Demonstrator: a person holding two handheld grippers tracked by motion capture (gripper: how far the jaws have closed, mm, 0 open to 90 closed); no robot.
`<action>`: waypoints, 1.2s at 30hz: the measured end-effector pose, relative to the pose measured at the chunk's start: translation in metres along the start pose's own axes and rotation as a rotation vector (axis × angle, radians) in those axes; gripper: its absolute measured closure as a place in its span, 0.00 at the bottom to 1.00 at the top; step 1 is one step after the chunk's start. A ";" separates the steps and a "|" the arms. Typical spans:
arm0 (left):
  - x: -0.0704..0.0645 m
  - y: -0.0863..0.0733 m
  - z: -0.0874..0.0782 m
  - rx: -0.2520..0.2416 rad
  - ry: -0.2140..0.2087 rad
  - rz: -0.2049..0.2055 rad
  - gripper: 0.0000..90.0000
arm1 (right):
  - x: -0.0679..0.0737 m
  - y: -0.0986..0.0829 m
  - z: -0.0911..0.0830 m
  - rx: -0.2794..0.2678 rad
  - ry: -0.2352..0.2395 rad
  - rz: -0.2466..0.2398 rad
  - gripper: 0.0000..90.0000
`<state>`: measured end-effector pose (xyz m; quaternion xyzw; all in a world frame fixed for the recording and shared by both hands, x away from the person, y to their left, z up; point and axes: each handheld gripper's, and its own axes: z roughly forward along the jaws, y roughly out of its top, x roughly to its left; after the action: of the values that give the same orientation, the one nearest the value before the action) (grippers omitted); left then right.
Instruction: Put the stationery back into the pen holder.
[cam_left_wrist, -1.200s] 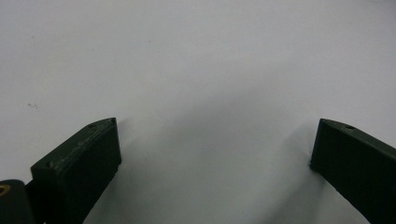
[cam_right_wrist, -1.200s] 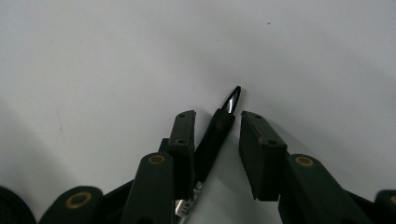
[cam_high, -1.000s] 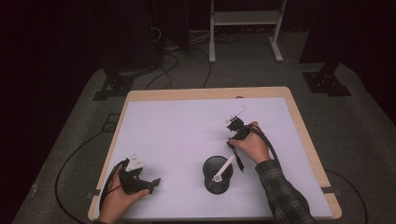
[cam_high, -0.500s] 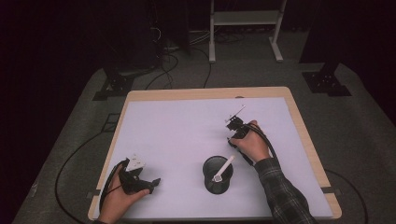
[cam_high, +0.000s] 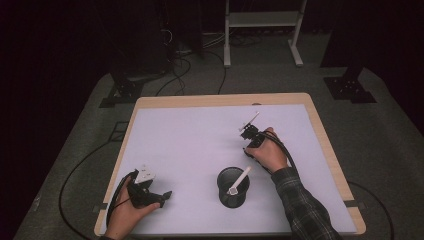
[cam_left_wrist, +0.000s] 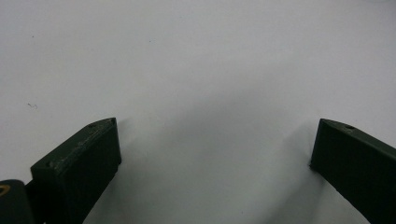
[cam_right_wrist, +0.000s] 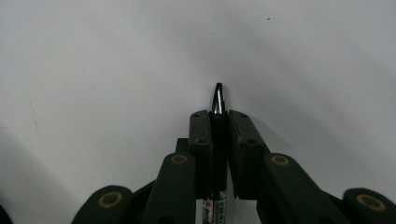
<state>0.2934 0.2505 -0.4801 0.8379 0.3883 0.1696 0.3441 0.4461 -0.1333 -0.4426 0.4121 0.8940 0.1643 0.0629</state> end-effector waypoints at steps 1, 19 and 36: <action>0.000 0.000 0.000 0.000 0.000 0.000 0.01 | 0.000 -0.001 0.000 -0.003 0.002 0.001 0.88; 0.000 0.000 0.000 0.004 0.000 0.000 0.01 | -0.009 -0.029 -0.035 -0.175 0.080 0.042 0.88; 0.000 0.000 0.000 0.000 -0.001 -0.005 0.01 | -0.008 -0.073 -0.073 -0.428 0.176 0.073 0.88</action>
<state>0.2933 0.2504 -0.4800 0.8371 0.3902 0.1684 0.3444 0.3814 -0.2015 -0.3999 0.4055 0.8253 0.3876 0.0647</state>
